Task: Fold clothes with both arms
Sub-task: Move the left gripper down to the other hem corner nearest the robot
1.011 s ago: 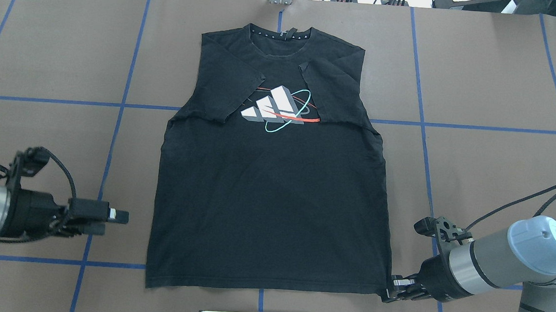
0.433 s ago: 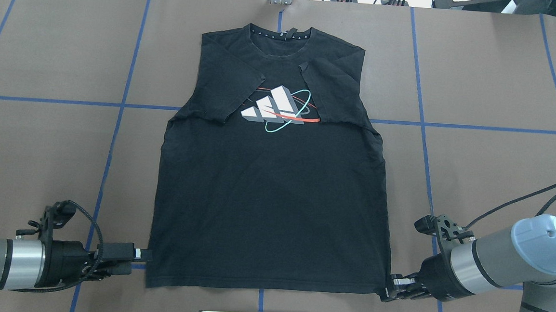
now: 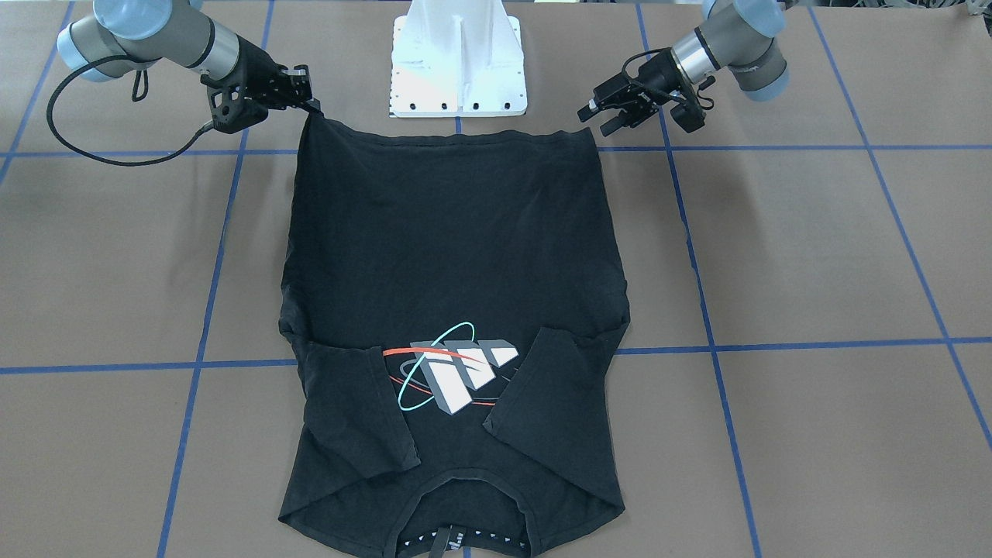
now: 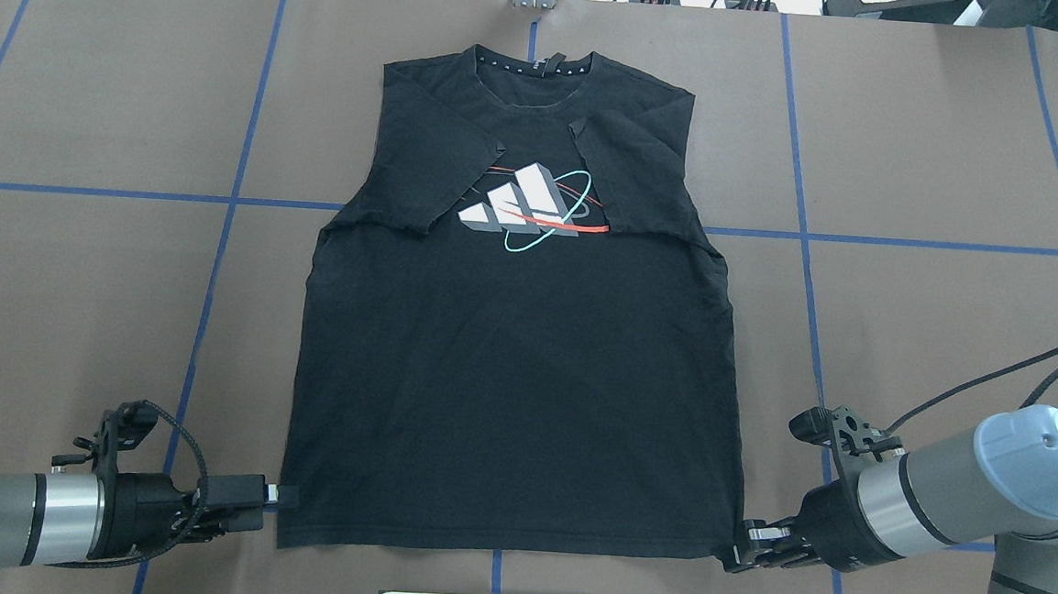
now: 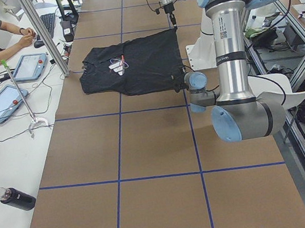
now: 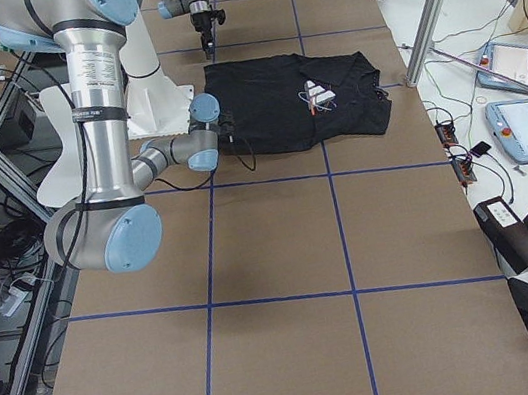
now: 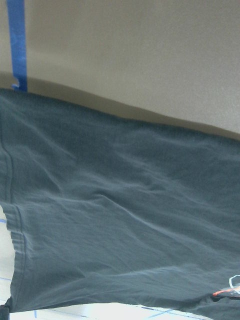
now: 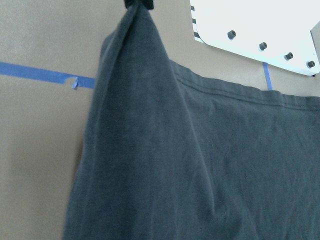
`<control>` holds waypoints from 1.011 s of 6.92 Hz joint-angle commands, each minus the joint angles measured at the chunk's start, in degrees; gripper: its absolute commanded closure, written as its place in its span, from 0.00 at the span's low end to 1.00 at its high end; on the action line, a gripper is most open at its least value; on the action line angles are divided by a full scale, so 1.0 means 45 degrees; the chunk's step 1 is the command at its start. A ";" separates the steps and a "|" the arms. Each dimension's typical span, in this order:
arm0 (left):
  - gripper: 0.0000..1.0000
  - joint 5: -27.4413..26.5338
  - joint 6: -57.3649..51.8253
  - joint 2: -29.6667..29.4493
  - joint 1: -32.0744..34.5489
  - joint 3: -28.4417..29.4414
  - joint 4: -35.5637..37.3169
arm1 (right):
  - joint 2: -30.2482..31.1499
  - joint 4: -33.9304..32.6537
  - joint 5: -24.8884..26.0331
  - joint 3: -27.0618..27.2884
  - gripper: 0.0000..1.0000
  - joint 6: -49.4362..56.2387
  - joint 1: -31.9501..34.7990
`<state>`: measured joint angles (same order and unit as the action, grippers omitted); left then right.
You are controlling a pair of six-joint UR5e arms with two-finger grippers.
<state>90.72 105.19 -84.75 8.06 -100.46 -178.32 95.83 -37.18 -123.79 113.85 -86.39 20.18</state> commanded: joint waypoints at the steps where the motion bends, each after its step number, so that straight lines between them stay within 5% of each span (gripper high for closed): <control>1: 0.00 -0.0024 -0.0015 -0.0072 -0.0170 0.0059 0.0405 | -0.0007 0.0000 -0.0147 0.0071 1.00 0.0000 0.0085; 5: 0.01 -0.0024 -0.0015 -0.0482 -0.0366 0.0546 0.0546 | -0.0007 0.0000 -0.0381 0.0072 1.00 0.0000 0.0280; 7: 0.11 -0.0004 -0.0015 -0.0541 -0.0366 0.0586 0.0546 | -0.0007 0.0000 -0.0614 0.0072 1.00 0.0000 0.0416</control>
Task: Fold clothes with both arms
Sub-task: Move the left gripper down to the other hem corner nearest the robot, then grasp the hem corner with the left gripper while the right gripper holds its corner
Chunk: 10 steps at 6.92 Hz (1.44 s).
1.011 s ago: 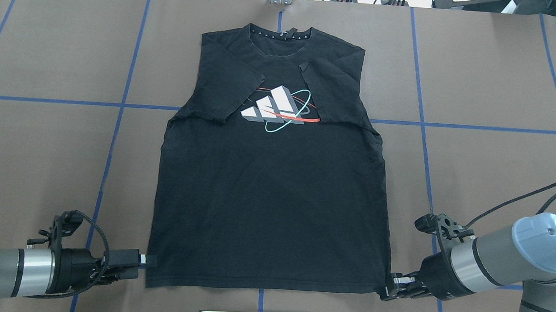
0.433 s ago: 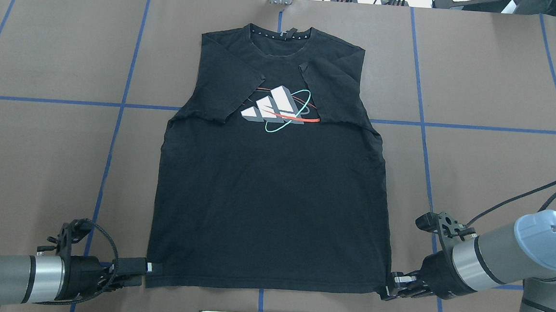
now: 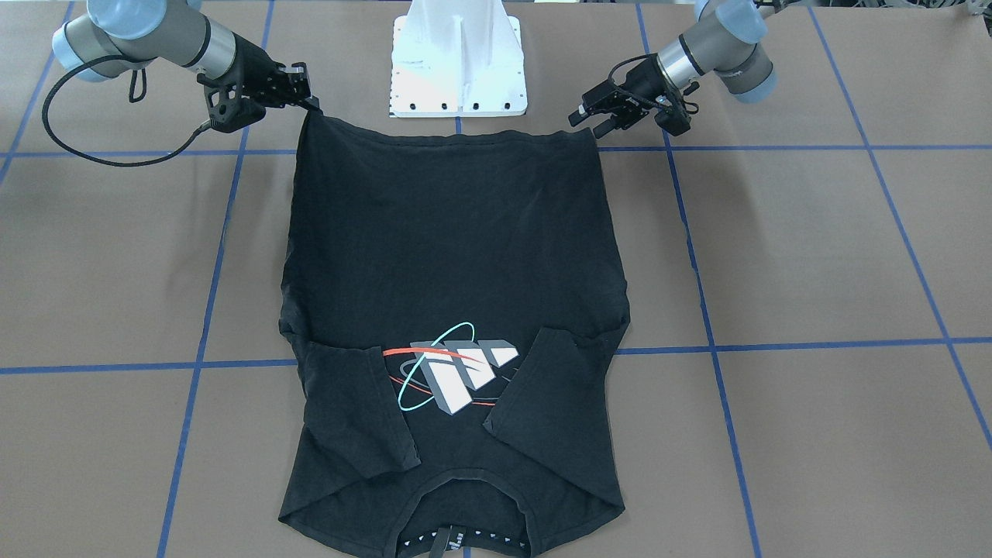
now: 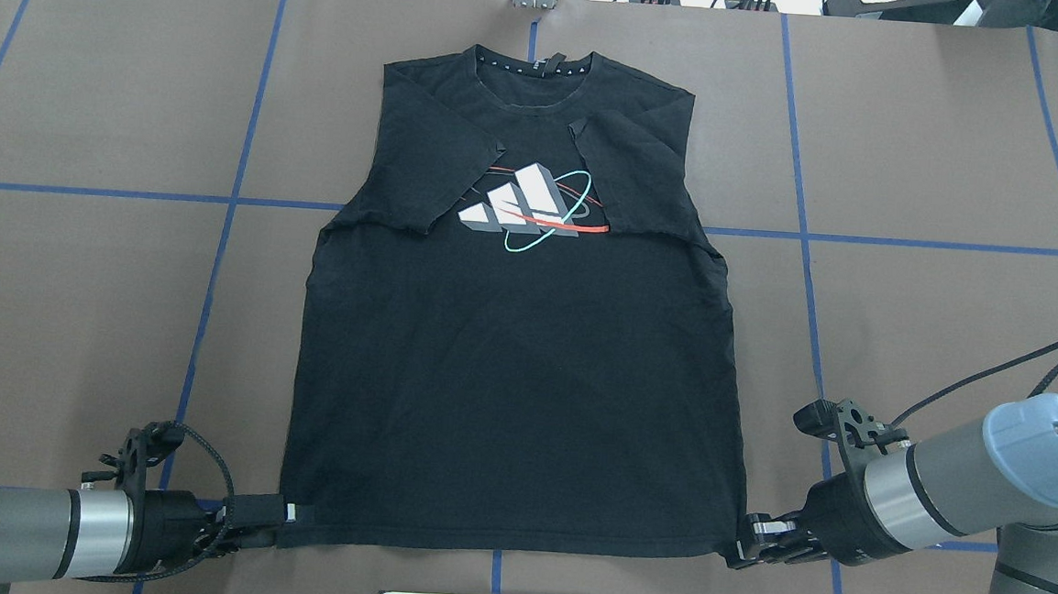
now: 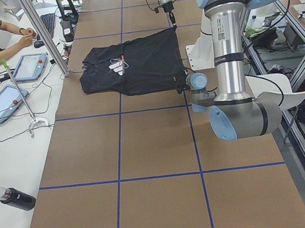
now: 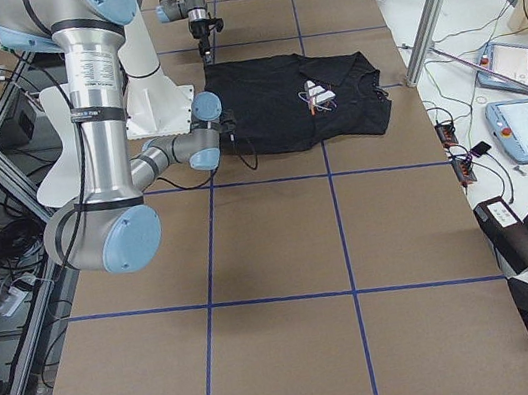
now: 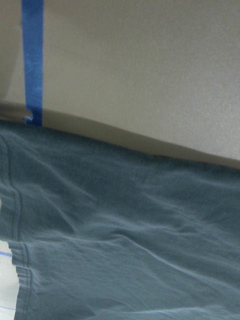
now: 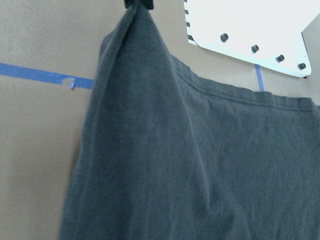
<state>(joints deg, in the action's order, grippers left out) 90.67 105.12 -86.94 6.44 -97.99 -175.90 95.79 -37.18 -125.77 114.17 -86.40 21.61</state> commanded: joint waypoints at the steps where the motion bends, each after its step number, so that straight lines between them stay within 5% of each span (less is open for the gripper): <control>1: 0.15 0.0026 0.0000 -0.0095 0.0013 -0.0001 0.0008 | 0.0002 0.0000 -0.0368 0.0000 1.00 0.0000 0.0256; 6: 0.27 0.0066 0.0000 -0.0095 0.0013 -0.0022 0.0008 | 0.0002 0.0000 -0.0370 -0.0019 1.00 0.0000 0.0277; 8: 0.48 0.0046 0.0000 -0.0056 0.0013 0.0018 0.0008 | 0.0002 0.0000 -0.0370 0.0000 1.00 0.0000 0.0277; 10: 0.84 0.0027 0.0000 -0.0017 0.0013 0.0018 0.0008 | -0.0018 0.0000 -0.0370 -0.0019 1.00 0.0000 0.0277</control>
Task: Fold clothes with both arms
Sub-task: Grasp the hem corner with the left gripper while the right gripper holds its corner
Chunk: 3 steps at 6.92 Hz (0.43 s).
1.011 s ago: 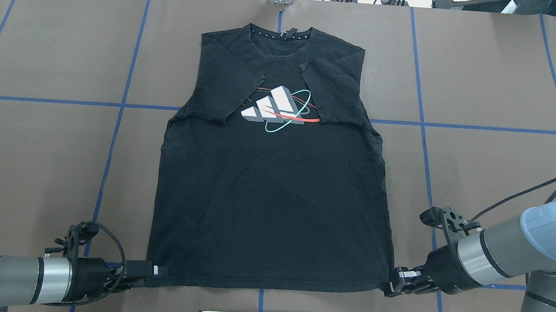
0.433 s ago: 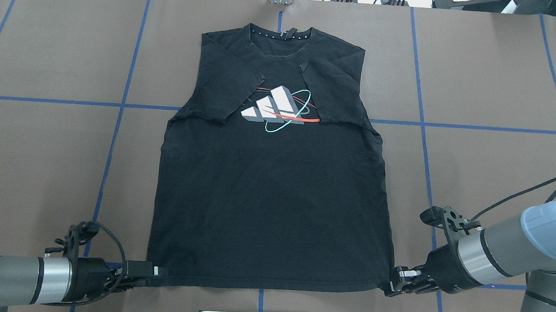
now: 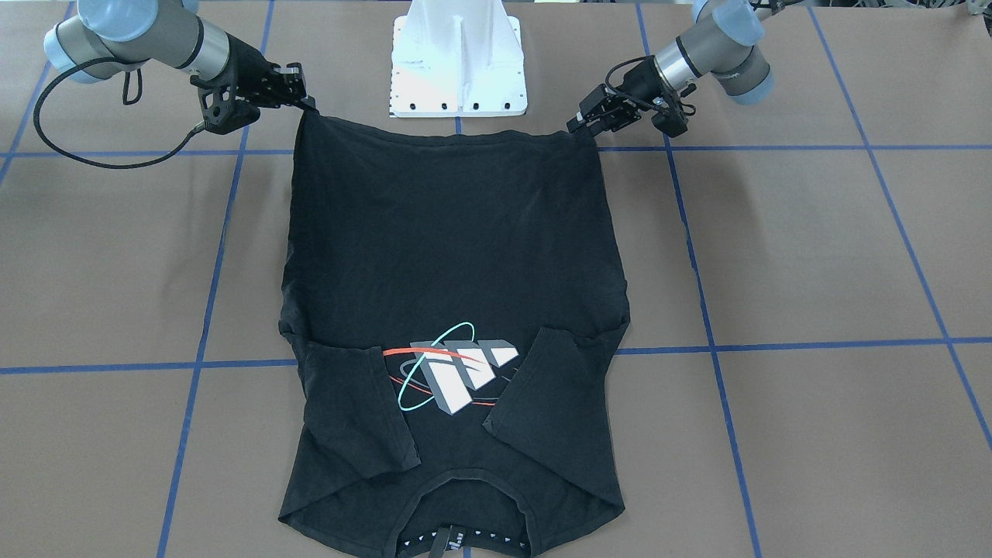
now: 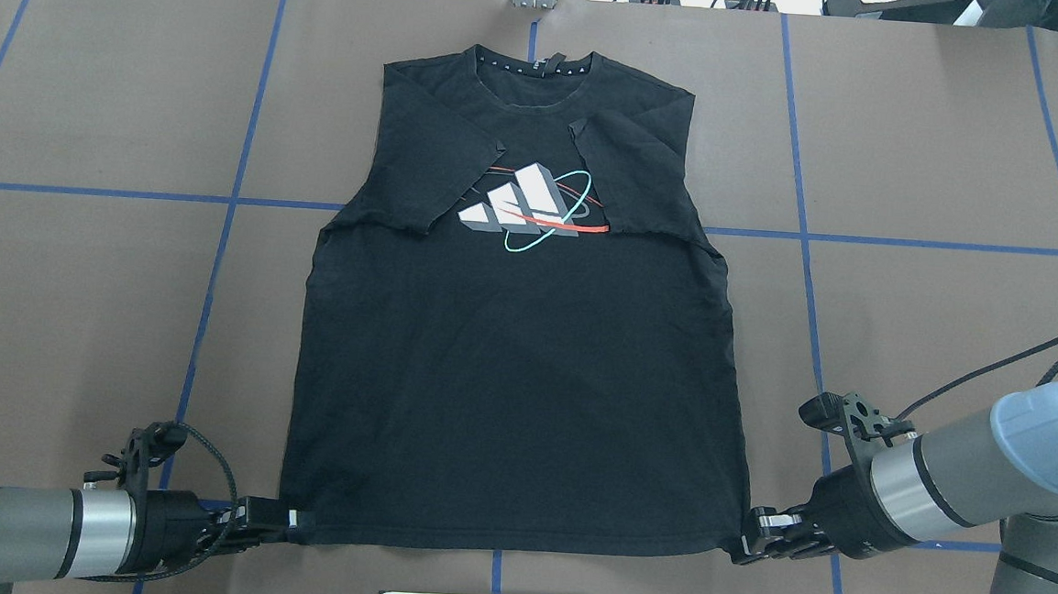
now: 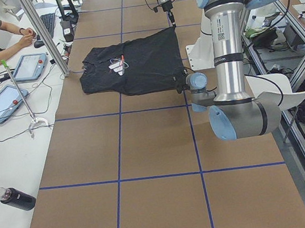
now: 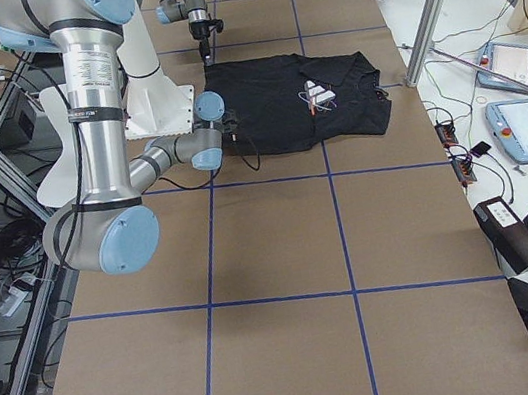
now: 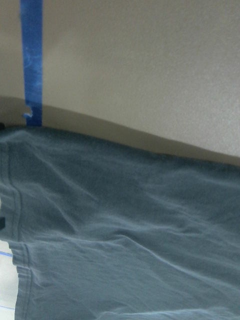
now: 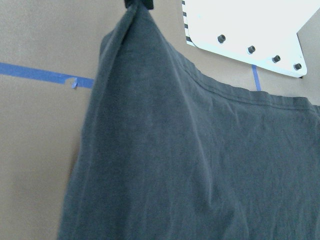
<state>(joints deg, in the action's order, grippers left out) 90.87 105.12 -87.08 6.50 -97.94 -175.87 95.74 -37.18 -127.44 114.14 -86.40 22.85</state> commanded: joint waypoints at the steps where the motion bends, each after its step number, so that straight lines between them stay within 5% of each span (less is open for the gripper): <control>1: 1.00 -0.0017 0.0000 0.0015 0.0000 0.0007 0.0019 | -0.0006 0.0000 0.0000 -0.0013 1.00 0.0000 0.0000; 3: 1.00 0.0002 0.0000 0.0054 0.0019 -0.0013 0.0039 | -0.0026 0.0000 0.0000 -0.0013 1.00 0.0000 0.0000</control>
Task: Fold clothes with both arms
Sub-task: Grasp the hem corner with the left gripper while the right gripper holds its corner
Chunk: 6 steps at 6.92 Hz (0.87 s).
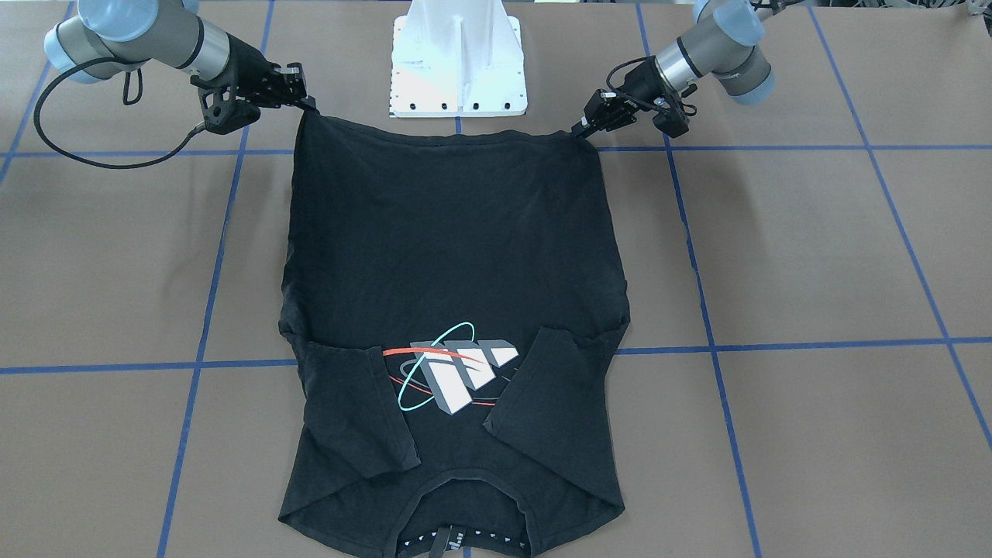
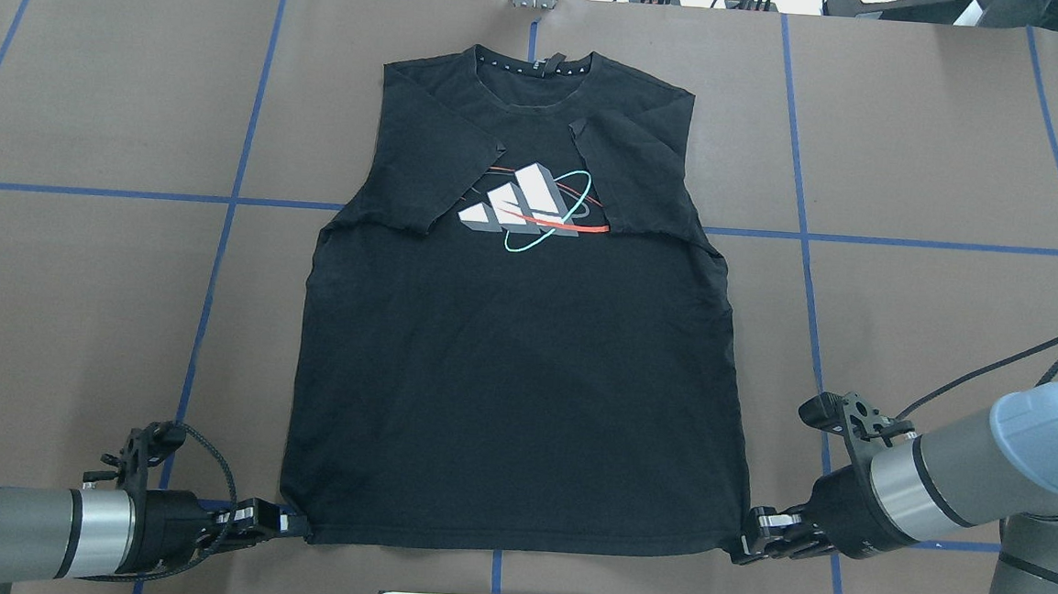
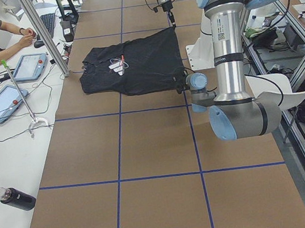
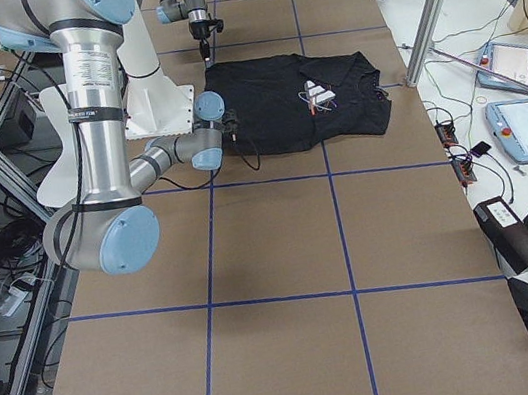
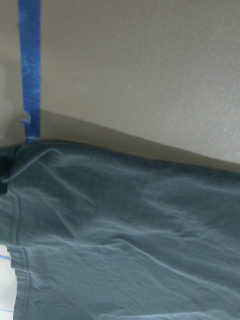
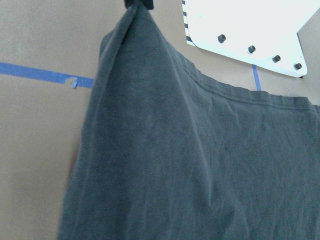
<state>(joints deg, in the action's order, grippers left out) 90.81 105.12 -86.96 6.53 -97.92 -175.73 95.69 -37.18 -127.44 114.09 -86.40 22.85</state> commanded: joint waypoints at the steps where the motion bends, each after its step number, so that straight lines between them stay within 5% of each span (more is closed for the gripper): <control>1: 1.00 0.0054 0.0000 0.0085 0.0034 -0.0094 0.0009 | -0.0033 0.0000 -0.0019 0.0018 1.00 0.0000 0.0001; 6: 1.00 0.0582 -0.0233 0.2019 -0.0100 -0.2965 -0.0128 | 0.0783 0.1341 -0.1110 0.0135 1.00 -0.0019 0.0079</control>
<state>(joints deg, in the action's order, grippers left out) 93.09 104.46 -79.28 6.98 -109.34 -176.25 97.31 -34.09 -130.57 114.57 -86.42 23.16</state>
